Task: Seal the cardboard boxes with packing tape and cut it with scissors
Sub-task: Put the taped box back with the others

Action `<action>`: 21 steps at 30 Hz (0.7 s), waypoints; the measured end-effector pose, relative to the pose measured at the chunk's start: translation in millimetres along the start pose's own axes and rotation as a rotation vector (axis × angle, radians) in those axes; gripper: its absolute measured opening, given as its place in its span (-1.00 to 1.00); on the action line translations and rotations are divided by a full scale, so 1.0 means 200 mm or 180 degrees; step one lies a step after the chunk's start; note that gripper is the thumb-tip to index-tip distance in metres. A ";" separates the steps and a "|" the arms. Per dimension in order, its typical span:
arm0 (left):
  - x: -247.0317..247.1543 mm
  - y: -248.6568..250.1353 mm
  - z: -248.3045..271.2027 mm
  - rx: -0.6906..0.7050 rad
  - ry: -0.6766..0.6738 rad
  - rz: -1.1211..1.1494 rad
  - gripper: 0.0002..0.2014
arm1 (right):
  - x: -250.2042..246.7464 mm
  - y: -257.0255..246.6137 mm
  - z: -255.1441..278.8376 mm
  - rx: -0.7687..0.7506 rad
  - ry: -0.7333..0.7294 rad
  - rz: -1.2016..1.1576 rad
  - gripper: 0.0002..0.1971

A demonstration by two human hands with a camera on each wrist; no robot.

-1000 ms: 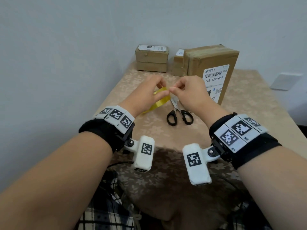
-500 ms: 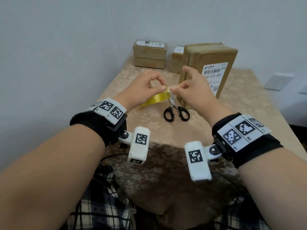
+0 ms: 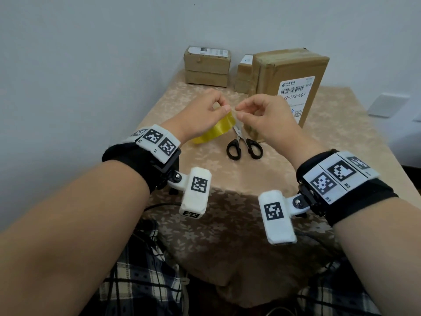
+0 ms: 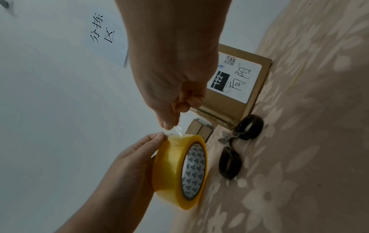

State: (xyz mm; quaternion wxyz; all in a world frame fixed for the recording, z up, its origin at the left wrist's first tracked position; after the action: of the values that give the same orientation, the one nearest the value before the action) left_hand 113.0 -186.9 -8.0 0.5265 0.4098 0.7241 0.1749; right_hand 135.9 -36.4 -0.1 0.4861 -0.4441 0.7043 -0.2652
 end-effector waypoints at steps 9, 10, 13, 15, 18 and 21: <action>0.01 0.02 0.01 0.0398 -0.0088 -0.0273 -0.91 | 0.03 0.04 0.00 0.0217 0.0041 0.0248 -0.86; 0.02 0.02 0.01 0.0413 -0.0102 -0.0294 -0.89 | 0.03 0.03 0.00 0.0193 0.0053 0.0361 -0.85; 0.02 0.02 0.01 0.0388 -0.0117 -0.0328 -0.87 | 0.03 0.02 -0.01 0.0070 0.0062 0.0699 -0.85; 0.02 0.02 0.01 0.0381 -0.0117 -0.0353 -0.86 | 0.04 0.00 -0.01 -0.0047 0.0058 0.1038 -0.85; 0.02 0.03 0.02 0.0361 -0.0155 -0.0426 -0.77 | 0.05 -0.01 0.00 -0.0149 0.0035 0.1521 -0.81; -0.01 0.02 0.02 0.0130 -0.0244 -0.0556 -0.61 | 0.05 -0.01 0.00 -0.0228 -0.0112 0.1783 -0.70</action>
State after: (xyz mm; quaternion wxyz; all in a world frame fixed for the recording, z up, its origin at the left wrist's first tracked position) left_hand 118.6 -187.5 -5.5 0.5585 0.3621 0.7399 0.0977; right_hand 135.2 -46.7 -4.2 0.5366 -0.2537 0.8000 -0.0878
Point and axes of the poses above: each hand's wrist, its own z-axis away from the middle knuckle, its own x-axis out of the palm, y = z × x, the point moved 5 cm from there along -z, towards the middle knuckle, and after that the axes turned 7 degrees about y, right-handed, at the moved point
